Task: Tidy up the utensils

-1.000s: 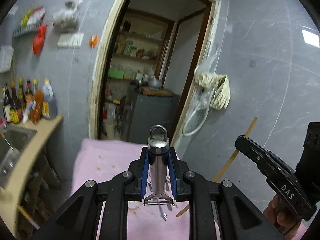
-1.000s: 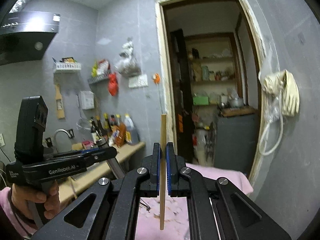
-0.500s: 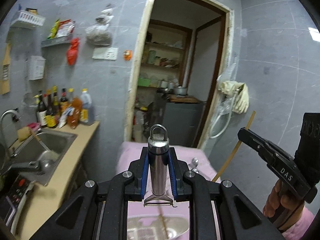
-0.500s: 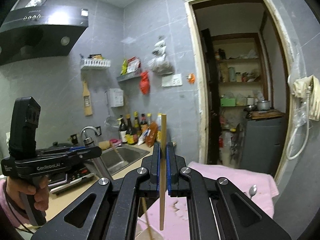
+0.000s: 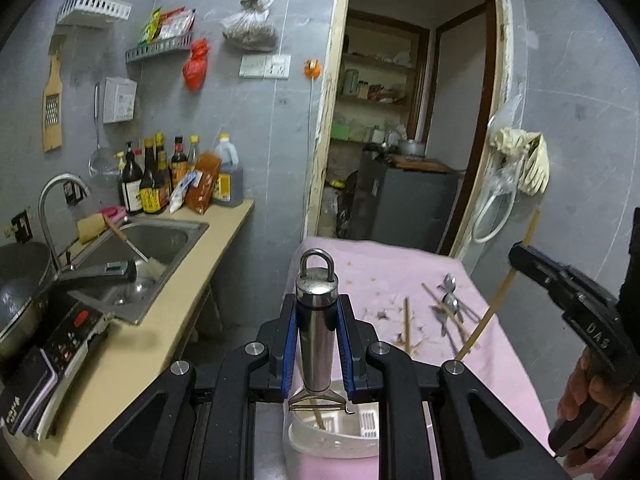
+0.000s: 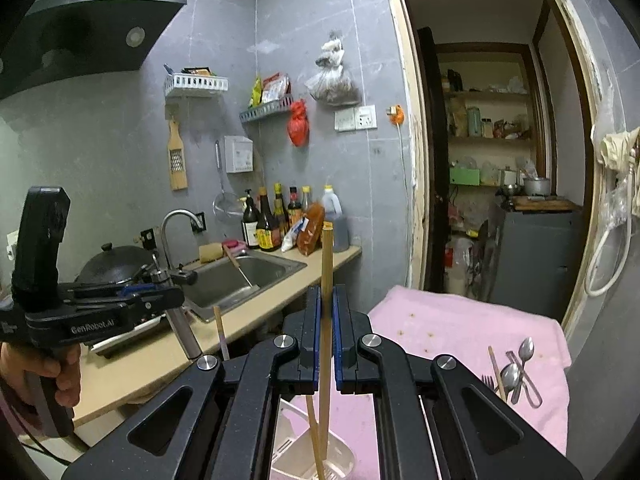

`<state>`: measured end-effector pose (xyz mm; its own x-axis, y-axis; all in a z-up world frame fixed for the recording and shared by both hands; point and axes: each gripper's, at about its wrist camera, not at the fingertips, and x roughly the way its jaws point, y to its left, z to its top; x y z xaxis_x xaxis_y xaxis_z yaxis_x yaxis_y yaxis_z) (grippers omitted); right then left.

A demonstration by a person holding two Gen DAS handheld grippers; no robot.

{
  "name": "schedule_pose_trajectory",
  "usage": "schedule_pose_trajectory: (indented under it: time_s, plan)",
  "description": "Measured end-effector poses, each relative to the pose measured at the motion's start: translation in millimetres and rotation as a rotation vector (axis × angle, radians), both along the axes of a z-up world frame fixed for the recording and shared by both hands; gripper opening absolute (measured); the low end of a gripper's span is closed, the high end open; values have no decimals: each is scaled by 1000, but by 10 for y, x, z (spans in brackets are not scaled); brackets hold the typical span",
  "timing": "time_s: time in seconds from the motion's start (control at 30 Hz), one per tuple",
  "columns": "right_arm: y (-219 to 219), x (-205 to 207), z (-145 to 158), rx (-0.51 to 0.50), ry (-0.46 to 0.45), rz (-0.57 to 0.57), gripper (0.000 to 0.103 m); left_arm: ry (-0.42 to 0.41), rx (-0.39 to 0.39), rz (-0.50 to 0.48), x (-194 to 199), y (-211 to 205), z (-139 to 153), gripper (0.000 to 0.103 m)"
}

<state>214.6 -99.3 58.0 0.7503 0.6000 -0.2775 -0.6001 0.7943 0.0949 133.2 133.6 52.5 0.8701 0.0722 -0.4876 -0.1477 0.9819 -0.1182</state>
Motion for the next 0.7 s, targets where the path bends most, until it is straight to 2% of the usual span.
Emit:
schedule_pose_trajectory:
  time_s: [0.2, 0.4, 0.5, 0.7]
  plan:
    - [18, 32, -90, -11, 11, -12, 5, -21, 7, -7, 73, -30, -44, 18]
    - [7, 23, -98, -16, 10, -8, 5, -47, -49, -31, 69, -32, 14, 18]
    - [2, 28, -104, -11, 15, -9, 5, -41, -36, -30, 83, -41, 11, 18]
    - [-16, 38, -140, -6, 21, -16, 5, -27, -60, -25, 119, -56, -59, 18]
